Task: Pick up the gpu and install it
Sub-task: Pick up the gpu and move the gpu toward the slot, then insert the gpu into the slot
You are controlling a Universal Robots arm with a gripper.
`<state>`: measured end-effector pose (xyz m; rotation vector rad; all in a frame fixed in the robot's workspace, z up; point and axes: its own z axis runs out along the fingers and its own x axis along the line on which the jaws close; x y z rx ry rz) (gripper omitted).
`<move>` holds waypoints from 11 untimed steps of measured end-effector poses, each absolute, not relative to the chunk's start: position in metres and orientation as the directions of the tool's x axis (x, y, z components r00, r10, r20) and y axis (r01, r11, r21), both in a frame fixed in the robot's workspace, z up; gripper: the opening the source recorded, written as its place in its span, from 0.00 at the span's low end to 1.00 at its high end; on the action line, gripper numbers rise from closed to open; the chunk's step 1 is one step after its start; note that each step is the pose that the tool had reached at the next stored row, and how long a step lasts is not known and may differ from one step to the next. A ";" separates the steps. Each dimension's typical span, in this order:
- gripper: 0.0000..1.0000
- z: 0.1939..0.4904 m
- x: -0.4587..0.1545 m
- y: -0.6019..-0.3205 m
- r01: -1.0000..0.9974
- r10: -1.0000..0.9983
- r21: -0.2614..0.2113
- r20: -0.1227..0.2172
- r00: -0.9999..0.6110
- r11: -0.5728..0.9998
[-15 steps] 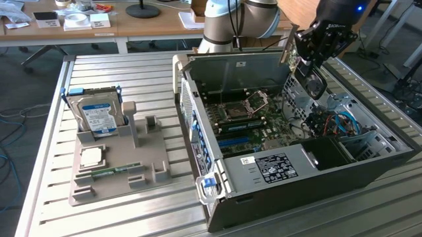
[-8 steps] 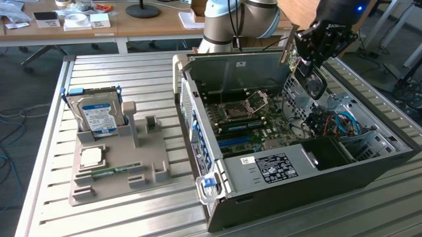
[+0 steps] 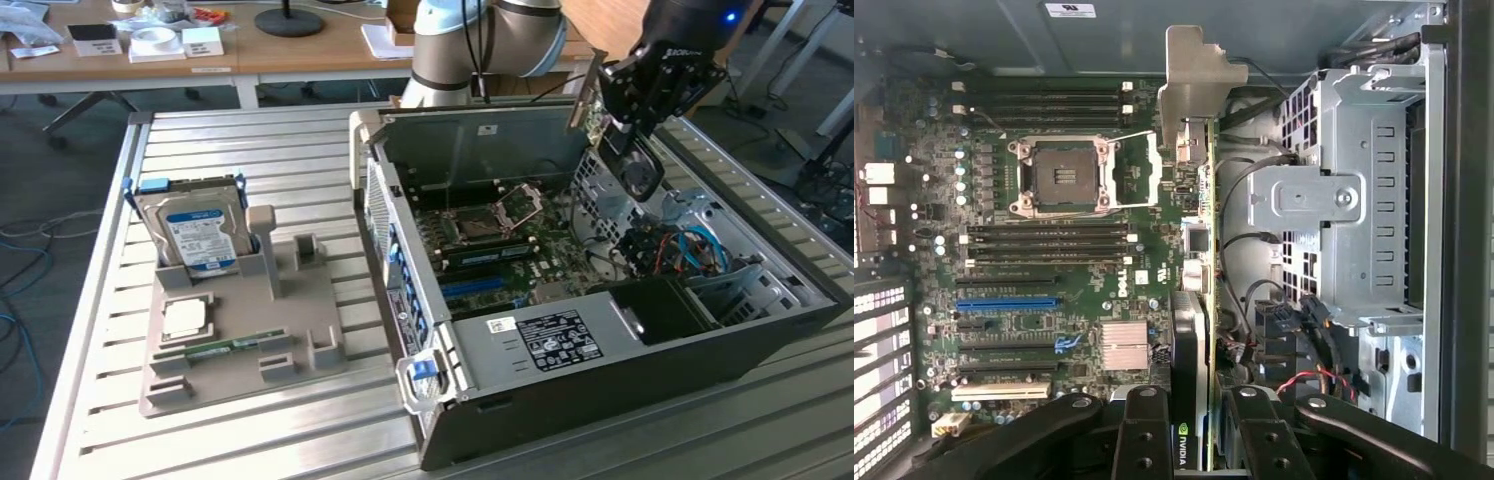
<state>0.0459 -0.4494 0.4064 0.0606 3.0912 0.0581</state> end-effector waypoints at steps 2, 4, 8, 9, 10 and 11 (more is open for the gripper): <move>0.27 0.406 0.047 -0.449 0.038 0.040 0.038 -0.049 -0.998 0.999; 0.27 0.406 0.047 -0.449 0.038 0.040 0.038 -0.048 -0.998 0.999; 0.27 0.406 0.047 -0.449 0.038 0.040 0.038 -0.048 -0.998 0.999; 0.27 0.406 0.047 -0.449 0.038 0.040 0.038 -0.048 -0.998 0.999; 0.27 0.406 0.047 -0.449 0.038 0.040 0.038 -0.048 -0.998 0.999; 0.27 0.406 0.047 -0.449 0.038 0.040 0.038 -0.048 -0.998 0.999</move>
